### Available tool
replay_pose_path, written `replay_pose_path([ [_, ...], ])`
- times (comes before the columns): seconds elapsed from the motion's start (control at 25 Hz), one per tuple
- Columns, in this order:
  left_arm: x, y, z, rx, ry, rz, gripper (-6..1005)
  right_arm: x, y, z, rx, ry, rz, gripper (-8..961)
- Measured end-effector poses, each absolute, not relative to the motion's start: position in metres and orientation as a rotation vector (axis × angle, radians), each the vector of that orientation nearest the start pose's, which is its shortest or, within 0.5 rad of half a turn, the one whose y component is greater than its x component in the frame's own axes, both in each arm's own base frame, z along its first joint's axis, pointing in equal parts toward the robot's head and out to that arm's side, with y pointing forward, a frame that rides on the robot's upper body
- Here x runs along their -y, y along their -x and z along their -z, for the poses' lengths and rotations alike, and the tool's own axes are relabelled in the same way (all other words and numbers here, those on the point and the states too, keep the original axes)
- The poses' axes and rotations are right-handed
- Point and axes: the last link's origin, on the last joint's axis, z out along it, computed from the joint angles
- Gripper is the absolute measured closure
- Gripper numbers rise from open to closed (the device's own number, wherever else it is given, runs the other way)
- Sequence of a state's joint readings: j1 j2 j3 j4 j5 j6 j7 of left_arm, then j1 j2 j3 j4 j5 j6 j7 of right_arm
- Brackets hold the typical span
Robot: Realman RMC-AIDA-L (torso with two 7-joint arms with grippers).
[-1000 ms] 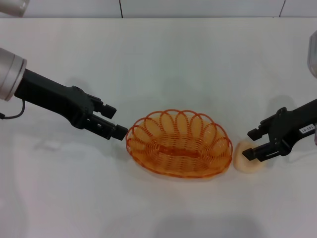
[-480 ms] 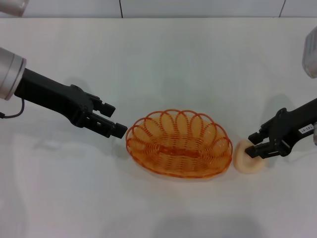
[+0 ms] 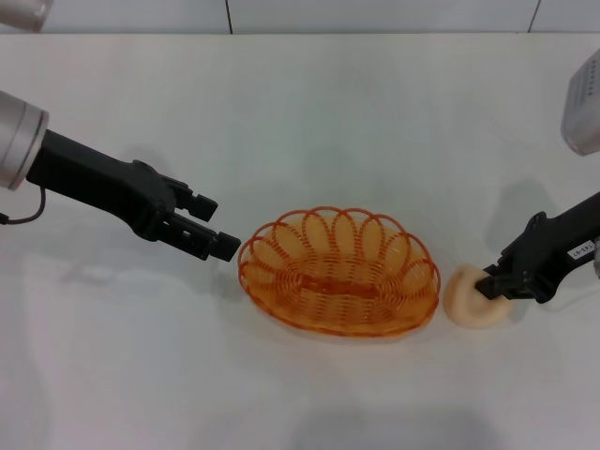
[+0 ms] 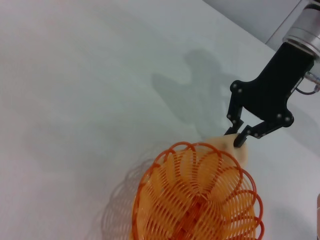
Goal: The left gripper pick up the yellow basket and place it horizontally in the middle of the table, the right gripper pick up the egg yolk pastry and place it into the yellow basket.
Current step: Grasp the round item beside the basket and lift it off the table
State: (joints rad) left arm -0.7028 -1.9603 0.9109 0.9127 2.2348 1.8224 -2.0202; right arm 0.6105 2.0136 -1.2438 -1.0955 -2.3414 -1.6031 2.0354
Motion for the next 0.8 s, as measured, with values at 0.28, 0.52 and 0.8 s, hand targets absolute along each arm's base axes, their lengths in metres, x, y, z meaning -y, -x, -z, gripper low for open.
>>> replay_pose_path([
  [0.28,-0.351,0.208,-0.045,0.958,3.031,0.092,141,-0.348,-0.204,-0.008,-0.612,2.977,0.317,876],
  [0.52,-0.352,0.208,-0.045,0.958,3.024,0.098,141,-0.350,-0.191,-0.018,-0.556,2.963,0.298,917],
  [0.8,-0.353,0.208,-0.045,0.957,3.018,0.099,141,-0.351,-0.173,-0.039,-0.501,2.938,0.268,917],
])
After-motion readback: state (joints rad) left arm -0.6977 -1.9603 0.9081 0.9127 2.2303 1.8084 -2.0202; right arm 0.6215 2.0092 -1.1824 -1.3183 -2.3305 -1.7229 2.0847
